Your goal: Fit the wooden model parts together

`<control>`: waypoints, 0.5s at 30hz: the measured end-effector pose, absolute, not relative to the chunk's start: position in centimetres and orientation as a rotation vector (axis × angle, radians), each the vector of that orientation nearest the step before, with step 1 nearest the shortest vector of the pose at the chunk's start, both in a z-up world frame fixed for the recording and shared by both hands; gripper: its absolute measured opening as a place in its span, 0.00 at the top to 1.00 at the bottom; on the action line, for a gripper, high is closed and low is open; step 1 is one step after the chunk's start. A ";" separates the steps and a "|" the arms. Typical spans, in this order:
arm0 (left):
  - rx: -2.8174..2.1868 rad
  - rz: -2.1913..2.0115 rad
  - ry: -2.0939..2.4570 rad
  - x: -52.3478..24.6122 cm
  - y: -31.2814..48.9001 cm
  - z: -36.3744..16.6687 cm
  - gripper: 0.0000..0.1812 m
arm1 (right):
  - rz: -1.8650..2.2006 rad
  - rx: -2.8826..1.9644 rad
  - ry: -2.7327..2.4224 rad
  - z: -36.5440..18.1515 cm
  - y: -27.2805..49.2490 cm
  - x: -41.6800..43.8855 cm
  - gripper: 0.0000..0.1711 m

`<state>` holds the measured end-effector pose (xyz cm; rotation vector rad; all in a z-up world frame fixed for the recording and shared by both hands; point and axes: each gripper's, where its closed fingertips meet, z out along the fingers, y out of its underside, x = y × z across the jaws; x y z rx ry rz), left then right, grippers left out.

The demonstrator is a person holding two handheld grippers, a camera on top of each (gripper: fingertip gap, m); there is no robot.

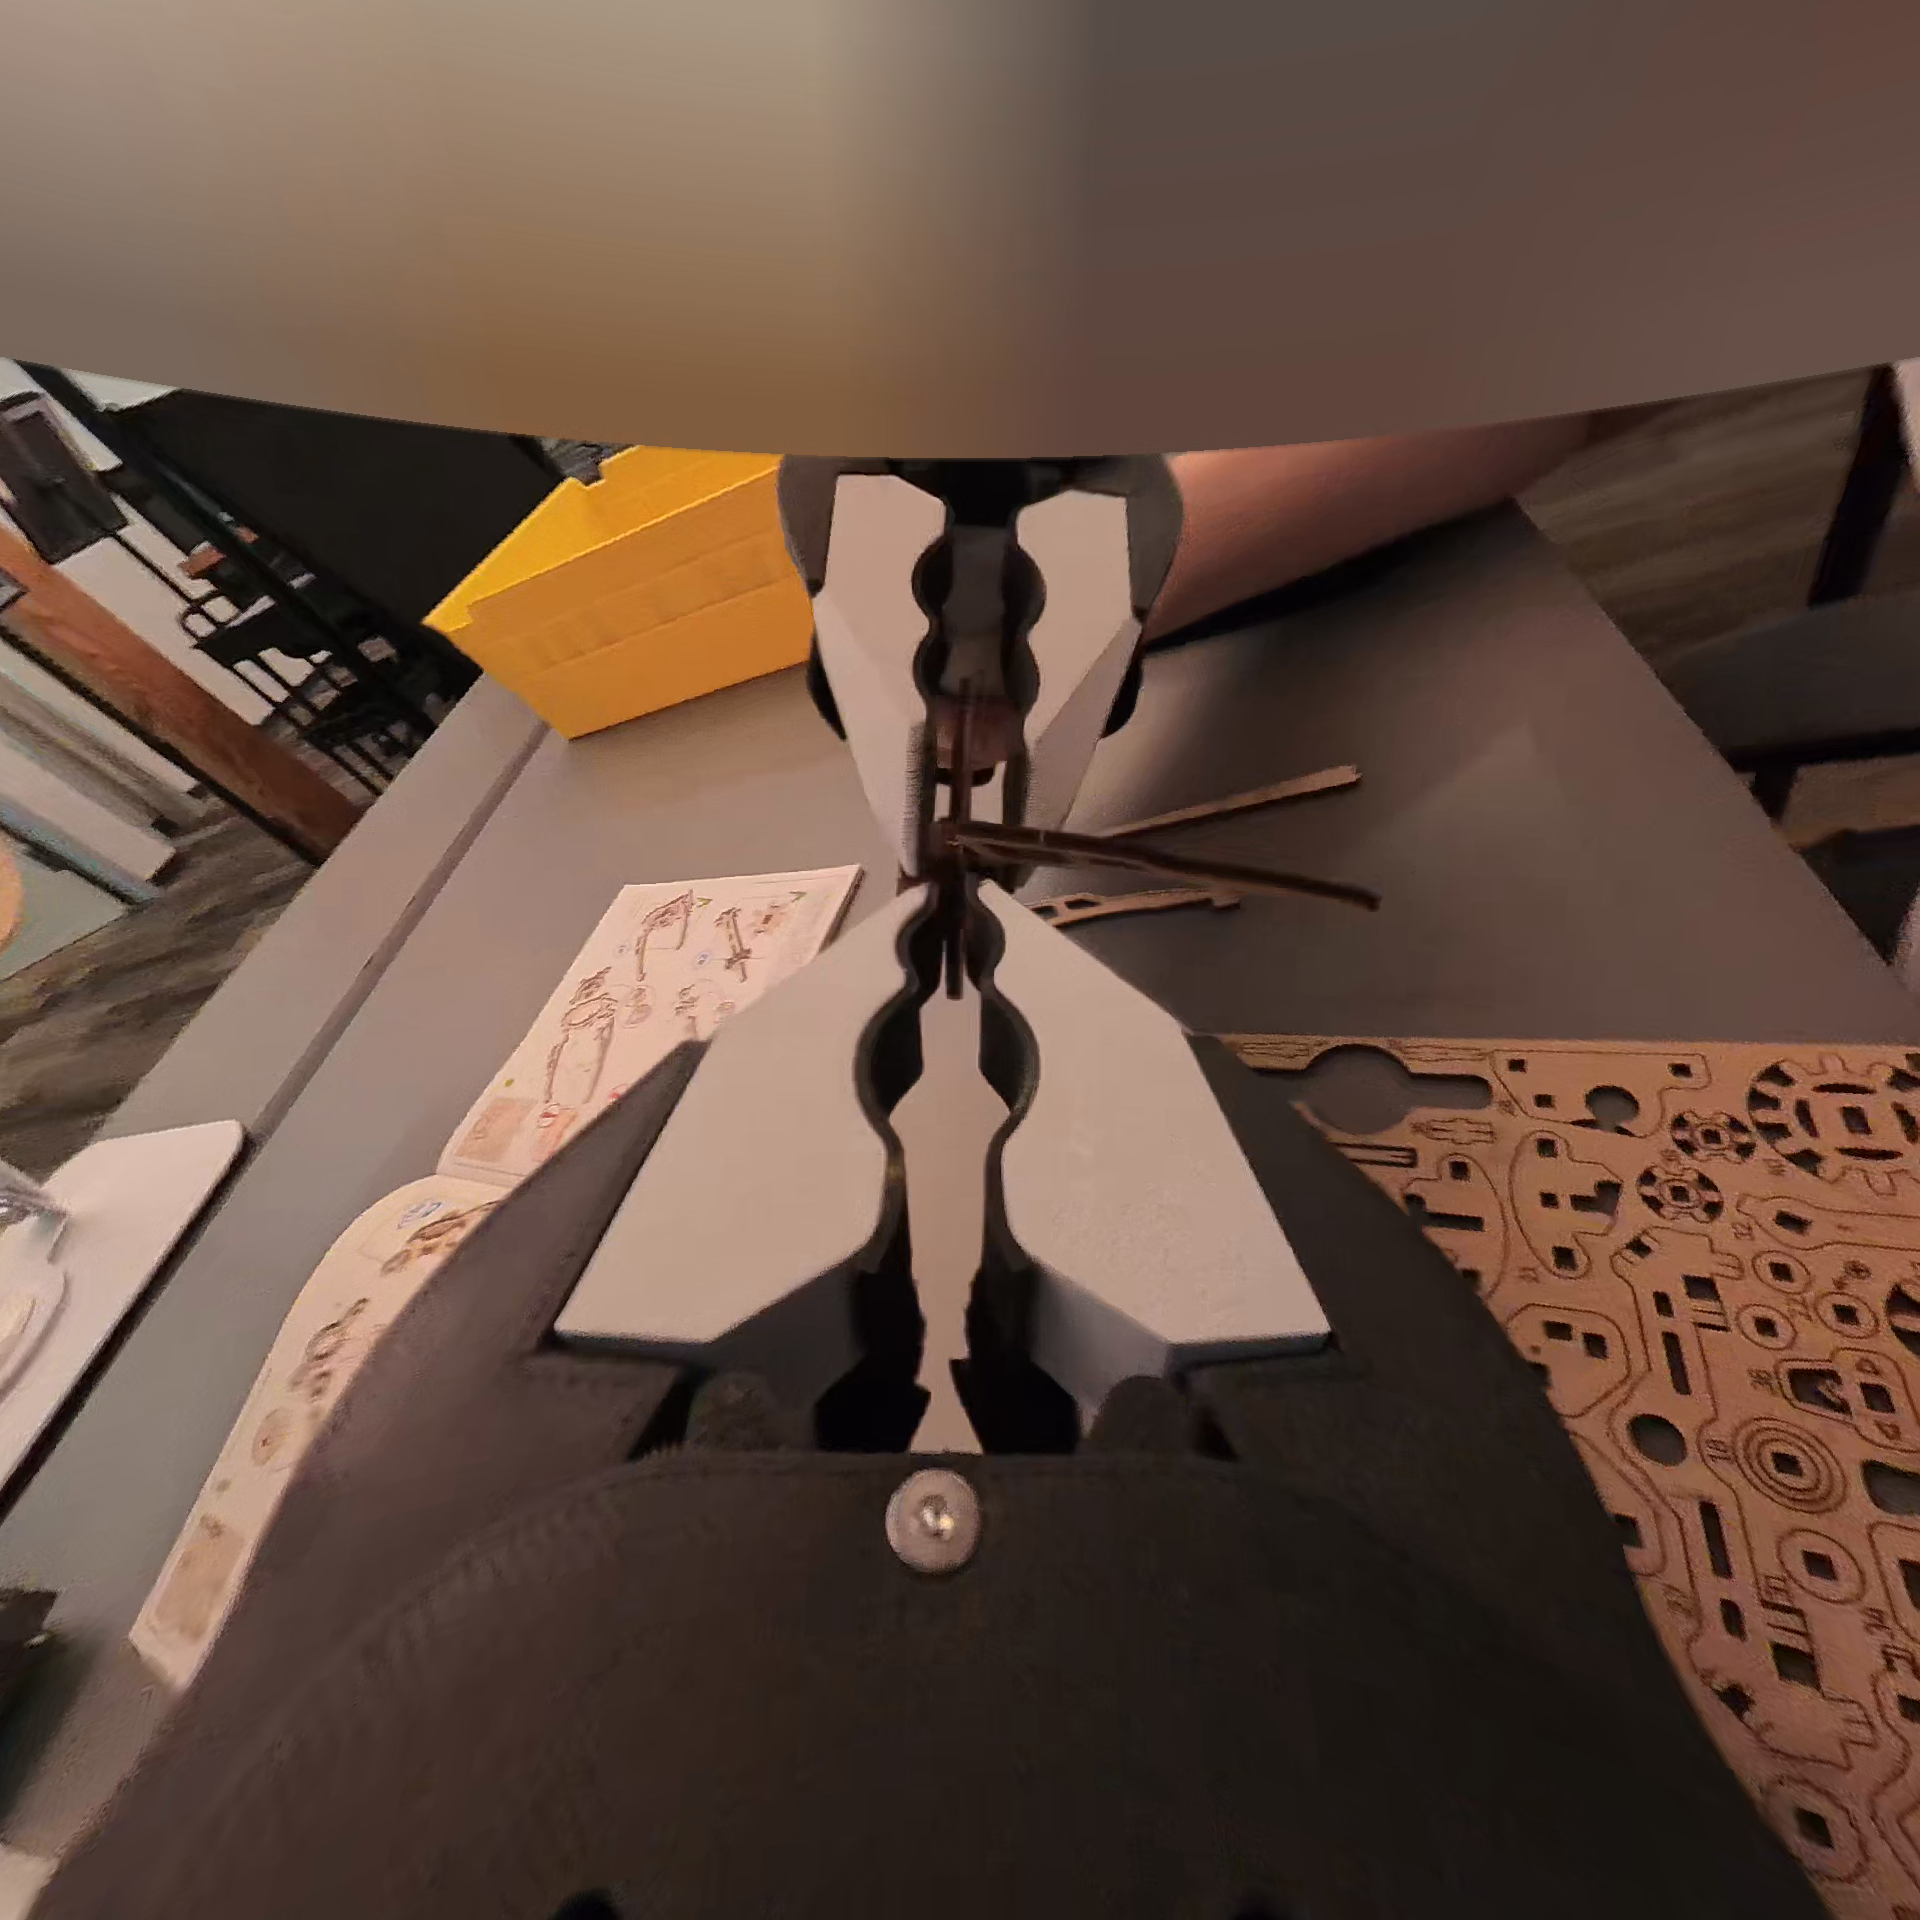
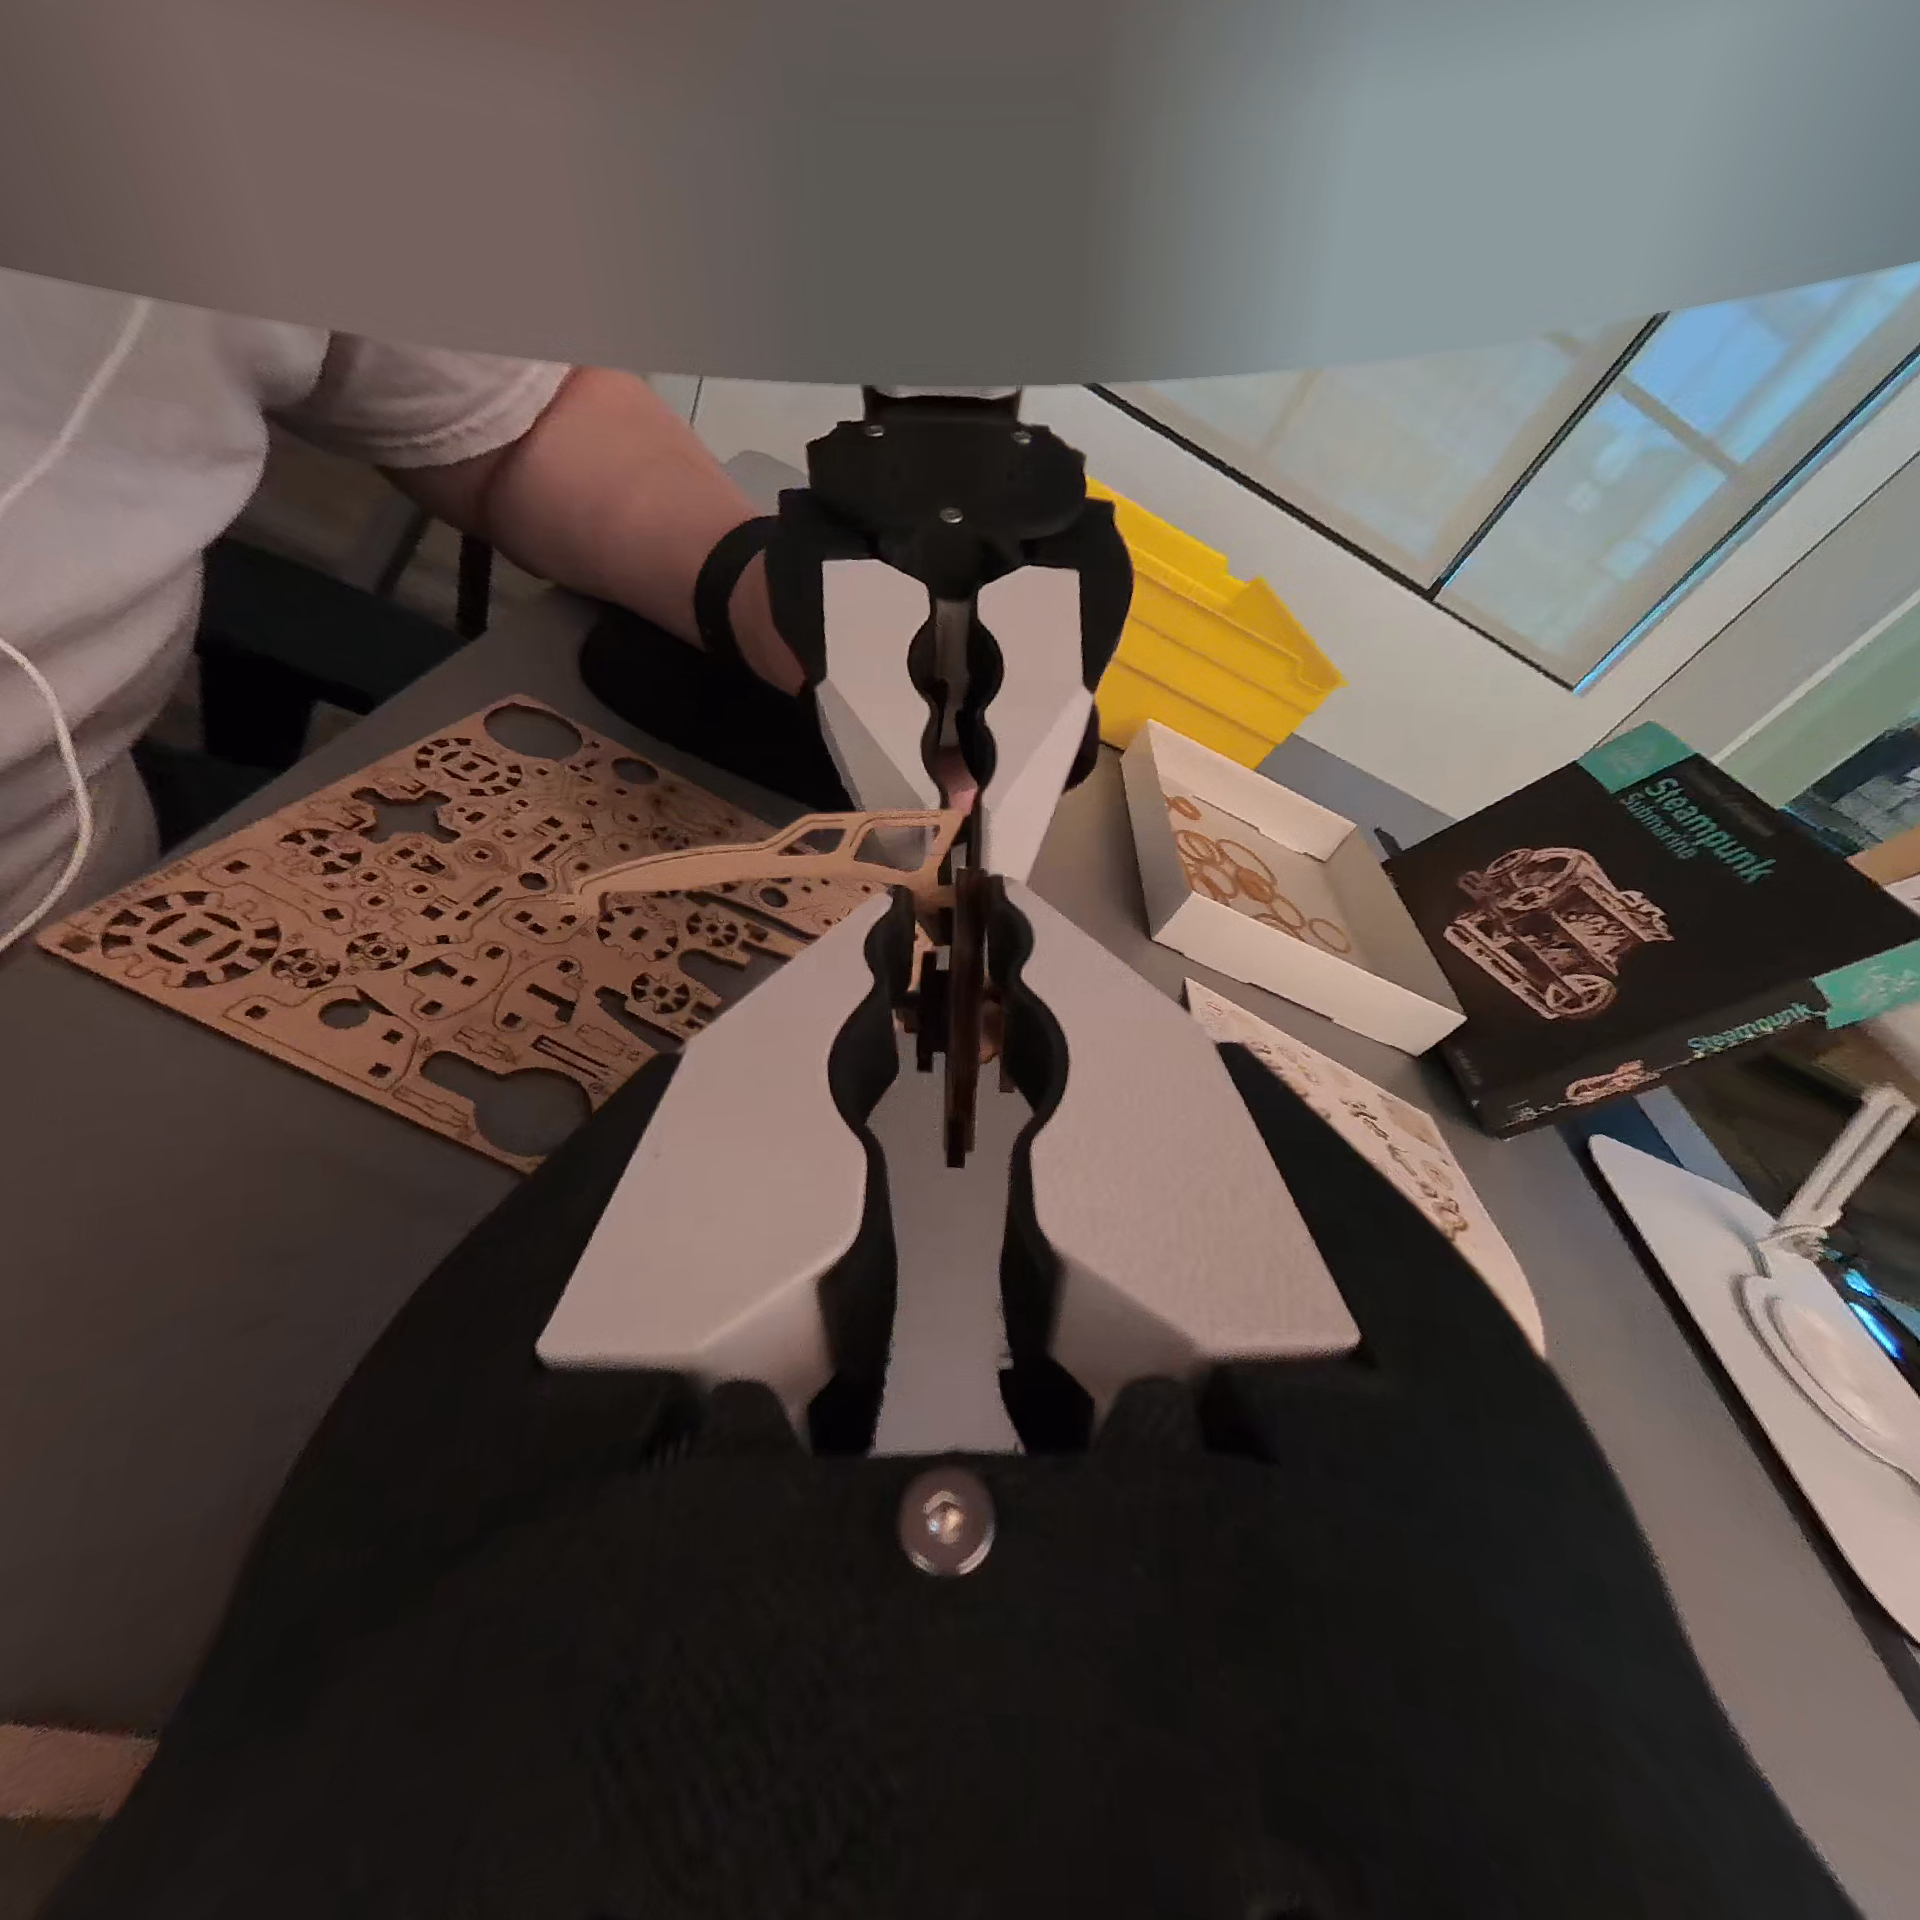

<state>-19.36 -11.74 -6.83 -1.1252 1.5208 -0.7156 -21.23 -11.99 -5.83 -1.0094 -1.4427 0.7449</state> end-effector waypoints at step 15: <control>-0.842 -0.123 1.569 -19.5 -10.9 -6.9 1.00 | 0.355 -0.811 -1.525 -5.8 -12.2 -21.1 0.93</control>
